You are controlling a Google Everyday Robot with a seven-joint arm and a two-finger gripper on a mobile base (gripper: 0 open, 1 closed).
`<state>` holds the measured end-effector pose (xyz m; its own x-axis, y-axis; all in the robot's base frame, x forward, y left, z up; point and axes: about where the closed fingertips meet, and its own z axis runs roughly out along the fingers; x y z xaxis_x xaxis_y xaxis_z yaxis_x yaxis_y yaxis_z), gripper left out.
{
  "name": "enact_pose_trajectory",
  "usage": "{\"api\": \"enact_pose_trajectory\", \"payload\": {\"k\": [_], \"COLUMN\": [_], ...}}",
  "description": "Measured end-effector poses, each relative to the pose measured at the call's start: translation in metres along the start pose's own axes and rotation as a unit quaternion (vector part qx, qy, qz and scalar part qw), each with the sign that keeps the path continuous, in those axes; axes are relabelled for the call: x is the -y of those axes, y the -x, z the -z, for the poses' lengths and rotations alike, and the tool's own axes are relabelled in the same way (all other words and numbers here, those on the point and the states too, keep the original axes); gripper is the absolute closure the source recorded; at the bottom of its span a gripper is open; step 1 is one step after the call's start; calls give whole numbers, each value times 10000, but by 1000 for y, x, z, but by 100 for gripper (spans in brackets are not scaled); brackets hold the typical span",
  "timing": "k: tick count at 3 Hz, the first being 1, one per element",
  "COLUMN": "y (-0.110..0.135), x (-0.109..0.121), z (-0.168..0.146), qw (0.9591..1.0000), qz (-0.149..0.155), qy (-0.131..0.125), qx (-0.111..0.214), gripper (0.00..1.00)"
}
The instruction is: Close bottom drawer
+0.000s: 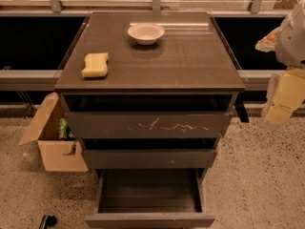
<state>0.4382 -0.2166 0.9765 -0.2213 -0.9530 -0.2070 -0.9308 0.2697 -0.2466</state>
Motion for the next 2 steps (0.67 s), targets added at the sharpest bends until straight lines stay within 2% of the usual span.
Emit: {"api": "enact_pose_trajectory", "payload": {"k": [1, 2], "y": [0, 4], "x": [0, -11], "z": [0, -21], "qw": [10000, 9992], "qz": [0, 188], "qy": [0, 201], "qx": [0, 288], "gripper": [0, 0]}}
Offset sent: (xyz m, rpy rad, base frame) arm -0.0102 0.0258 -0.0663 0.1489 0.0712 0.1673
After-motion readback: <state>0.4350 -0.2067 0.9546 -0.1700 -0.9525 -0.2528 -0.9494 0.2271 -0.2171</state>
